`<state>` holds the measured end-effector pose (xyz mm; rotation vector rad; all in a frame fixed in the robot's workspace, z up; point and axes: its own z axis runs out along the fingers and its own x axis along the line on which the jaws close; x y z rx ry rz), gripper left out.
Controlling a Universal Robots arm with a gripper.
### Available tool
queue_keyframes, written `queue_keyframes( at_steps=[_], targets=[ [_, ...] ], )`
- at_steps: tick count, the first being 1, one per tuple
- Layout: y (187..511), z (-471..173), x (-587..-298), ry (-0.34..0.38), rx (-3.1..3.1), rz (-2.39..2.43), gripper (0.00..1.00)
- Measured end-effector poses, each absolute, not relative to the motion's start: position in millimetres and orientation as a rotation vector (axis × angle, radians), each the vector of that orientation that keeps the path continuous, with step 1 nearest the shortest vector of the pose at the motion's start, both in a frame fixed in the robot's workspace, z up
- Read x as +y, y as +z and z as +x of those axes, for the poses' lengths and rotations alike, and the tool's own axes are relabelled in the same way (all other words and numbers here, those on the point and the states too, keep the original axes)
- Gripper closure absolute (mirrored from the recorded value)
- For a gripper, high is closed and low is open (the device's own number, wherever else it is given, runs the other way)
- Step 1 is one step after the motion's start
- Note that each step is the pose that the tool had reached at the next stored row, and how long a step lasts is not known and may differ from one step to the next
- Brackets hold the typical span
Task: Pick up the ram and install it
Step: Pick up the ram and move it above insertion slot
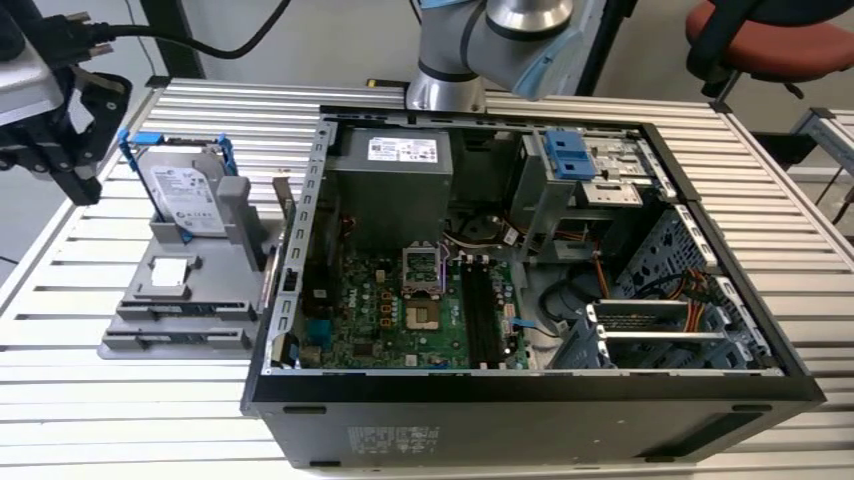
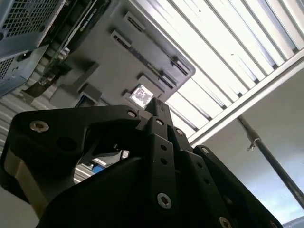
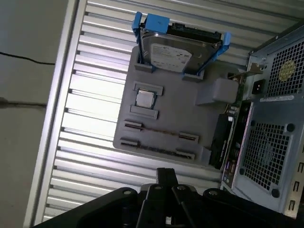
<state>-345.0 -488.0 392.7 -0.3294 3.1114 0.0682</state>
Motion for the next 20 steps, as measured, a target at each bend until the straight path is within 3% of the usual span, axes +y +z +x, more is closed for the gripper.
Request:
queue_keyframes(
  at_steps=[20],
  targets=[
    [392.9, -345.0, -488.0, 0.062, 3.015, -0.867, 1.0]
  ],
)
